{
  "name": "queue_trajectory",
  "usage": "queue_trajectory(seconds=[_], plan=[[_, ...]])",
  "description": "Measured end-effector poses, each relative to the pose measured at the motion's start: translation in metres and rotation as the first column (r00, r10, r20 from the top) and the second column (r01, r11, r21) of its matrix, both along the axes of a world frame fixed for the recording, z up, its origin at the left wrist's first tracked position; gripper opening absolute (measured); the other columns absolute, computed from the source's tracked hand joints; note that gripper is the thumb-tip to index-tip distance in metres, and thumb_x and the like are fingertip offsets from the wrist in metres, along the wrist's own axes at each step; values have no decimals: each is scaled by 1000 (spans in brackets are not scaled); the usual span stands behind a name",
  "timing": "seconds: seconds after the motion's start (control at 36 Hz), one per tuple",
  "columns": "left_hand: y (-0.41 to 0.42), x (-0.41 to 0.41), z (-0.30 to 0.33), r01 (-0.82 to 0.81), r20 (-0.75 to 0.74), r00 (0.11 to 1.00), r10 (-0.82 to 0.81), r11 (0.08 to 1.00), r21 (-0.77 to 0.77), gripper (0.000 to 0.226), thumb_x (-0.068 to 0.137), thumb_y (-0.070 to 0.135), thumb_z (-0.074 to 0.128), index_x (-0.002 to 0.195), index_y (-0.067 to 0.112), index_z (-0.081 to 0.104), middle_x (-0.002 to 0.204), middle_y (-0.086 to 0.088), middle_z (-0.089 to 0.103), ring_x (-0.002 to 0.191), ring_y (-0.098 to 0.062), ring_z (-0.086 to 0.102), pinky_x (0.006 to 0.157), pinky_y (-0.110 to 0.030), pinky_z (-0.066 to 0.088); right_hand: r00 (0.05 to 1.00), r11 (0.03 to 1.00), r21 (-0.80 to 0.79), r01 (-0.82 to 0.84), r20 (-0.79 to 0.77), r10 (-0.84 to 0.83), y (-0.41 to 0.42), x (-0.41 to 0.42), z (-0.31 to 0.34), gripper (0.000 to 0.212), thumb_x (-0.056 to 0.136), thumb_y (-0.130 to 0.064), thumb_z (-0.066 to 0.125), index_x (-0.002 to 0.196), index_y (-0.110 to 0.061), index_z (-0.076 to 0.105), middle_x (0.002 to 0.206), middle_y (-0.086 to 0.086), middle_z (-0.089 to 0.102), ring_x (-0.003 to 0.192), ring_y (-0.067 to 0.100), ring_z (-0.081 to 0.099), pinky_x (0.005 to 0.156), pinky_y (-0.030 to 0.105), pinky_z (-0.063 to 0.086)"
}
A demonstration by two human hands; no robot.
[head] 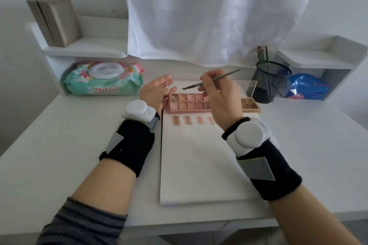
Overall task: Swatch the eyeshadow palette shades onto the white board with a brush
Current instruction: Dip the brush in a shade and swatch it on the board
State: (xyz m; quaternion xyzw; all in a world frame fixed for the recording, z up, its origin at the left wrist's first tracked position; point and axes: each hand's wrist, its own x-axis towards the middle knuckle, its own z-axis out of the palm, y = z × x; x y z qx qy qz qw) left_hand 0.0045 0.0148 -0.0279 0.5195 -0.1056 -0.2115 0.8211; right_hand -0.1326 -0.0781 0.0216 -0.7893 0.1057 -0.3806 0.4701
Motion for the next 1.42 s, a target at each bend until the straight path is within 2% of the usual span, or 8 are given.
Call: queue_trajectory(seconds=[0.11,0.22,0.39,0.64,0.81,0.92,1.0,1.42], plan=[[-1,-3,3,-13,-2,1000,13,1000,28,47,87,-18,36,123,4,55,100,-2,60,85,-16,65,75,-21,53,999,999,0,37,22,-37,6,1,-14,14,92,-26,48,81,-31,52,67,-3,61,64,16,58,68,43,50],[2,-4,5,18,4,1000,-18,999,49,47,88,-16,36,126,5,53,108,-3,59,88,-15,64,76,-23,52,998,994,-108,29,-56,-36,6,-1,-25,13,94,-25,49,89,-20,59,73,8,64,70,26,60,69,45,49],[0,-5,4,-9,4,1000,9,999,44,49,87,-19,35,127,2,53,116,-9,58,80,-6,67,69,-19,54,999,945,-328,3,-37,-16,12,1,-32,10,90,-20,56,90,-12,61,81,-10,57,71,17,55,66,34,45],[1,-6,5,-27,-23,999,29,998,57,49,86,-21,32,123,2,55,110,-6,60,70,-1,69,86,-27,51,998,998,-48,-40,-50,37,-15,-4,-11,15,95,-18,51,82,-26,48,68,-6,60,58,5,55,59,27,46],[2,-8,8,-28,-46,998,33,995,95,43,89,-17,37,112,12,61,102,1,64,87,-16,66,79,-27,51,994,998,37,-46,-94,49,-53,-15,-7,15,96,-17,49,82,-24,49,68,2,62,54,10,54,53,17,40],[-1,-8,7,-53,-19,998,55,993,107,45,88,-17,36,99,16,65,101,0,65,77,-11,69,73,-24,47,993,997,74,16,-121,-7,-67,-21,-12,15,95,-18,50,81,-23,53,69,6,63,52,8,54,53,20,41],[0,-6,6,-53,1,999,53,991,124,47,88,-17,36,95,20,65,101,2,66,74,-9,70,72,-24,45,997,985,166,-36,-55,46,-70,-25,-7,16,95,-9,49,81,-15,53,71,9,61,49,-1,55,47,10,40],[0,-8,9,-56,11,998,55,991,119,44,90,-16,36,115,11,60,104,-1,63,87,-17,66,68,-19,53,994,923,378,70,-104,-33,-95,-30,-6,18,94,-14,52,78,-12,60,54,-6,65,45,6,55,47,16,43]])
